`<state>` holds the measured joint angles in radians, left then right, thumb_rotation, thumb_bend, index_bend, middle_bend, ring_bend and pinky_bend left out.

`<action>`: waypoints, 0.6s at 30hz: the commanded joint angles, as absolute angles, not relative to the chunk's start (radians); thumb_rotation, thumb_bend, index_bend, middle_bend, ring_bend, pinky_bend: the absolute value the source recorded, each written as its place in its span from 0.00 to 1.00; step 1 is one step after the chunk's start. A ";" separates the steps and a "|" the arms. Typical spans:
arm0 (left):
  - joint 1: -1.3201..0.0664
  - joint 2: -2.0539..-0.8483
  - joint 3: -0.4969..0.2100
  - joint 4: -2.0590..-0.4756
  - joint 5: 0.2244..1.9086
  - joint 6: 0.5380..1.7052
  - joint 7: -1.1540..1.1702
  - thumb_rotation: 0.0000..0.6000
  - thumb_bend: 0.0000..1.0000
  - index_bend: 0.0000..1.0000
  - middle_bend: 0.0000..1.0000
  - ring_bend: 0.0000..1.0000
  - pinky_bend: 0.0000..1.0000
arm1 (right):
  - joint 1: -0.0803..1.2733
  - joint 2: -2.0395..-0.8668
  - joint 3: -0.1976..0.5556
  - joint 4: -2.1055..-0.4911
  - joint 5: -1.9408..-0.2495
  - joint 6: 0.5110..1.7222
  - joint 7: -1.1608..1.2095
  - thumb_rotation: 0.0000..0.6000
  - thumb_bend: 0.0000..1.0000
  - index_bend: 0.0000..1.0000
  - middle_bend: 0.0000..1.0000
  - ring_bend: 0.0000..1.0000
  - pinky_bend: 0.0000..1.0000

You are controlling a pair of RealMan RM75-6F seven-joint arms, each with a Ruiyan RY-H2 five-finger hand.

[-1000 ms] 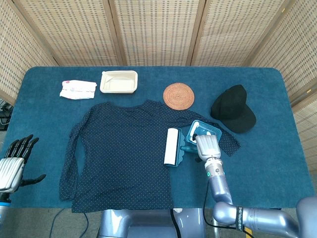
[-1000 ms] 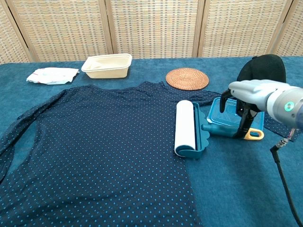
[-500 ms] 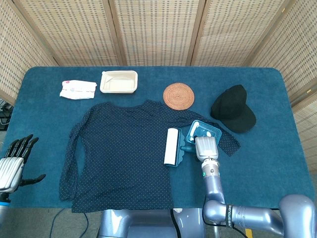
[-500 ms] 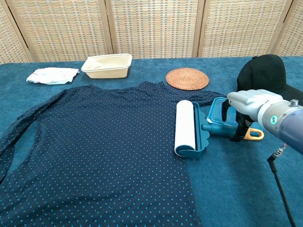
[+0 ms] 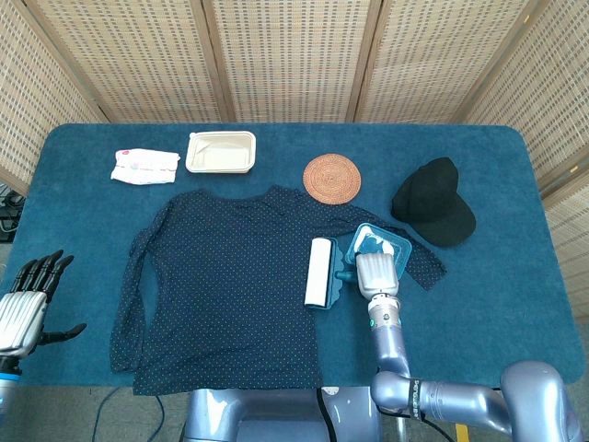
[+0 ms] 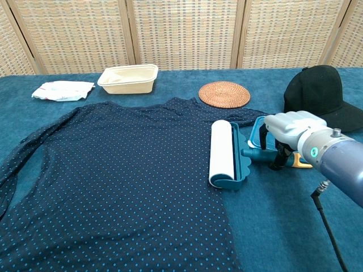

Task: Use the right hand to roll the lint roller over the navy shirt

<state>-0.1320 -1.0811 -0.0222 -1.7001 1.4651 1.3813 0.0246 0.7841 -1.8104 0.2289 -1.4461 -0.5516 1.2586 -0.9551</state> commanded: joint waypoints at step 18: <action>-0.139 -1.066 -0.019 -1.699 1.472 1.369 -0.027 1.00 0.00 0.00 0.00 0.00 0.00 | 0.835 -1.707 0.217 -1.649 -0.677 1.320 -1.106 1.00 0.81 0.68 1.00 1.00 1.00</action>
